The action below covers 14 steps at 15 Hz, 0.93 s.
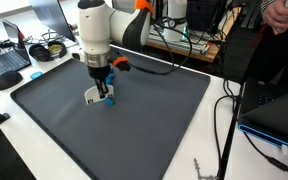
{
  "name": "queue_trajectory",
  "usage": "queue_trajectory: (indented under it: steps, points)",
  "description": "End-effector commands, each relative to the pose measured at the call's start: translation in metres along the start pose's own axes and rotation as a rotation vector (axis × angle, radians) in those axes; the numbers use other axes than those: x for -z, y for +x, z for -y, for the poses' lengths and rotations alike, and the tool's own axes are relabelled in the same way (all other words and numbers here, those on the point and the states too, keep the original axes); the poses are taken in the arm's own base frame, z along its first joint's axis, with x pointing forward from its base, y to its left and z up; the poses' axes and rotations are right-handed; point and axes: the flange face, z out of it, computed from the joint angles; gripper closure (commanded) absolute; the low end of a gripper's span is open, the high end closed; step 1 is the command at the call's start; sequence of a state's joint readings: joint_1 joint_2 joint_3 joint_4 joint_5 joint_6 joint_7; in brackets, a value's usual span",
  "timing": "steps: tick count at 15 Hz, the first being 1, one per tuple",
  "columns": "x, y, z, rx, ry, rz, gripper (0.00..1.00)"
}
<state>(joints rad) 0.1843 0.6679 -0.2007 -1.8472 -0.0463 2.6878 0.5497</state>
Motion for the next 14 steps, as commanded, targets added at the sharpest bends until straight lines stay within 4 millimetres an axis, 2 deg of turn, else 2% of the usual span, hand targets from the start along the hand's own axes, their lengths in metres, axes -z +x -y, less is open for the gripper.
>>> queue_trajectory:
  steps: [1, 7, 14]
  points:
    - [-0.008, 0.017, 0.002, -0.029, 0.019, -0.029, 0.99]
    - [0.000, 0.024, 0.012, -0.012, 0.050, -0.038, 0.99]
    - [0.018, 0.020, 0.024, 0.019, 0.090, -0.041, 0.99]
